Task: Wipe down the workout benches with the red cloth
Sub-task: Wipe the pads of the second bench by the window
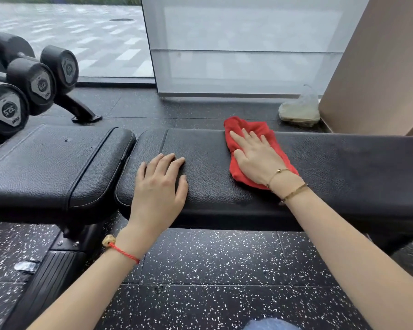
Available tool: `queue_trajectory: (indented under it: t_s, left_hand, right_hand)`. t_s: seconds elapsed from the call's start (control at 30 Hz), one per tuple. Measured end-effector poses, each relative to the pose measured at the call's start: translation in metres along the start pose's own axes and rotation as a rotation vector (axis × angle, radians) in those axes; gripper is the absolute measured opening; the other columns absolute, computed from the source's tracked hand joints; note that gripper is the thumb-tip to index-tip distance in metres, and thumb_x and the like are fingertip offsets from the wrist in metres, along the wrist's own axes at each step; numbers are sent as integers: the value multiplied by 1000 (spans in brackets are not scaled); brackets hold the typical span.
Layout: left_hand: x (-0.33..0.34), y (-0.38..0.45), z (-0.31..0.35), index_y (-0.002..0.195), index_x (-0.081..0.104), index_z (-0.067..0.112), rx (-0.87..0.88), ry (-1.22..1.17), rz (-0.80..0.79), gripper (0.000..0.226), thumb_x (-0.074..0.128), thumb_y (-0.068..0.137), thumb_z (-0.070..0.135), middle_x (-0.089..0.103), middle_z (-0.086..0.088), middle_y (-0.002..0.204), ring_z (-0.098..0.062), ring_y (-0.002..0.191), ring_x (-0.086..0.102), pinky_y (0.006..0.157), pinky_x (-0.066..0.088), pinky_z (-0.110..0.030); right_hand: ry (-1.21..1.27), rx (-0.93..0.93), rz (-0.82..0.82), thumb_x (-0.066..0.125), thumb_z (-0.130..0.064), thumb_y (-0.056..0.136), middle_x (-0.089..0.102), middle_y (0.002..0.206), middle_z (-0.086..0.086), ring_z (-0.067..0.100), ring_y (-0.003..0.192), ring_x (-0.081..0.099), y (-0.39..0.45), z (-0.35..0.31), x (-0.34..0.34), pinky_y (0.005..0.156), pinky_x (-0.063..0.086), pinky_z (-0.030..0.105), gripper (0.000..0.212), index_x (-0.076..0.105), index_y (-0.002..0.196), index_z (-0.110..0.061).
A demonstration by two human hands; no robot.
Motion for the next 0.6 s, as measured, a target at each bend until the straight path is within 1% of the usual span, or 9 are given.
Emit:
queue_trajectory:
  t_s: [0.13,0.3,0.4,0.5,0.6]
  left_hand:
    - [0,1,-1,137,54,18,1,-1,2,50,37,94,38,50,-2,147,-24,141,39,120,23,-46]
    - [-2,0,-2,138,54,20,2,-14,-4,50,38,94,38,50,0,148,-21,142,39,120,23,-45]
    - [-3,2,-3,138,53,17,-6,-44,-15,46,44,97,35,50,0,147,-20,142,38,120,23,-45]
    - [-7,2,-5,138,52,14,3,-71,-21,42,52,97,26,51,-1,145,-21,140,40,118,27,-46]
    - [-19,-6,-12,134,56,12,-12,-49,14,40,51,96,23,55,-2,140,-23,135,46,114,32,-47]
  right_hand:
    - [-4,-146,-14,30,-30,99,8,162,6,21,150,6,-9,-35,11,122,-2,38,56,15,153,-28]
    - [-14,-351,-41,34,-31,97,7,162,-2,15,150,4,-52,-43,15,122,-2,35,60,14,153,-33]
    - [2,-384,-87,33,-30,99,5,162,-6,12,150,1,-54,-38,11,122,-3,34,59,11,153,-35]
    - [22,-381,-101,30,-28,100,5,163,-4,13,150,1,-32,-46,12,122,-4,34,57,11,153,-33]
    - [54,-387,-125,27,-27,101,5,163,0,17,150,1,1,-69,19,122,-4,36,55,12,154,-30]
Point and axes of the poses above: each hand's wrist, its own y-axis towards the middle knuckle, its own x-axis out of the palm, z = x × y, the point moved 3 cm from there along y, towards the middle knuckle
